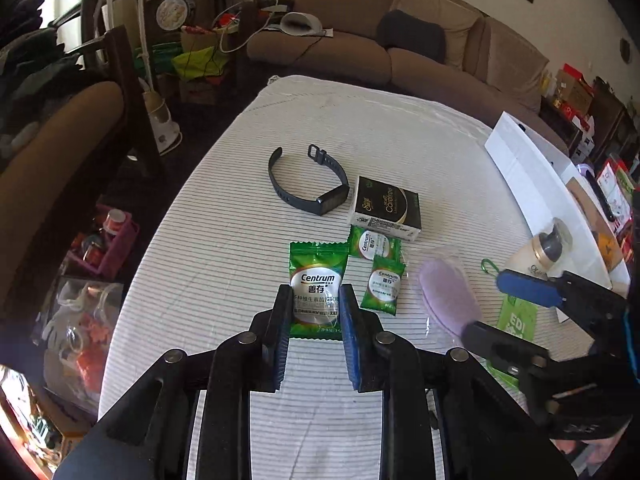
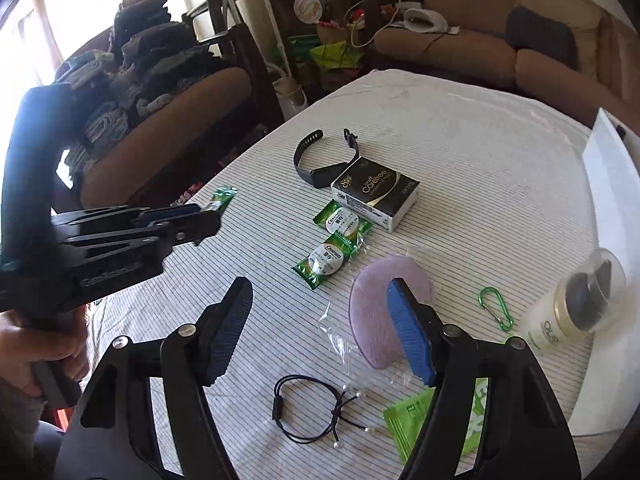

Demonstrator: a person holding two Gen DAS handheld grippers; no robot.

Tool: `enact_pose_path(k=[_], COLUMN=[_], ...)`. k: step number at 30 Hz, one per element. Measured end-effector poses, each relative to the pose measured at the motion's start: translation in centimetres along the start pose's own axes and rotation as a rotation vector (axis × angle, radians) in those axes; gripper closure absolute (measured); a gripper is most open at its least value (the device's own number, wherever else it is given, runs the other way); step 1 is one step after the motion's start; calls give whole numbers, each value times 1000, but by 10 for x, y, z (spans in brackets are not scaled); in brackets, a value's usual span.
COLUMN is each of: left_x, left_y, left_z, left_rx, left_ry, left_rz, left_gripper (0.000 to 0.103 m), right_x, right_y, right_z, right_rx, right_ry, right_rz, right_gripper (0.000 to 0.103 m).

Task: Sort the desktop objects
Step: 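Grasp a green Centrum packet with the left gripper, then grasp a second Centrum packet with the right gripper while the left gripper holds its packet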

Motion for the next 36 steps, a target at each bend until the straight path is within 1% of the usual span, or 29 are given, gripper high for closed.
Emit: enact_pose_path(k=[2,6,8,11,13,15,19,20,21,22,23,25,27,28,30,33,36], left_x=[6,2,1,-4,-5,-6,-10,-11,-13,-13,-14,-14,-15,-16,-17,-16,-15], left_y=[-4,-2,-1,1,1,1,2,2,2,1,0,0,-1,-2,-2,-2,-1], left_z=[6,22,28,28,24,20,17,17,17,17,17,17,16,15,13,9,8], left_rx=[36,59,75,61,46,35,47,50,51,49,47,46,45,42,36,26,30], left_ry=[-27,-33,-39,-33,-46,-59,-83,-85,-83,-80,-76,-71,-70,-69,-69,-70,-76], left_rz=[-6,-7,-9,-4,-3,-4,7,10,12,14,15,17,20,23,27,27,27], left_gripper=[80,80,80,80,80,80,80,80,80,80,80,80,80,80,80,80,80], right_x=[-20,-54,-69,-89,-96,-98,-100,-100,-100,-100,-99,-97,-93,-90,-82,-66,-56], right_y=[5,16,20,19,16,12,8,8,7,7,8,8,7,5,4,5,3], right_z=[1,1,4,4,1,-1,0,2,4,7,9,12,14,14,12,5,-1], right_rx=[1,3,31,116,162,210,248,258,266,268,267,252,232,228,197,113,64], right_ry=[-5,6,21,-4,-3,-28,-37,-43,-38,-28,-31,-33,-13,-14,5,62,62], right_rz=[32,73,104,169,208,227,240,246,246,244,241,242,245,240,222,192,191], right_gripper=[37,37,37,37,37,37,37,38,43,55,72,73,76,80,94,97,94])
Point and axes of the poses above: each gripper's, at about its wrist camera, not at the fingertips, and x roughly against the way its jaws point, z to its left, y to its top, the point moved 4 cm from there along -x, roughly the way its jaws point, and after that the axes turned 6 degrees about y, right-handed, at the moved point
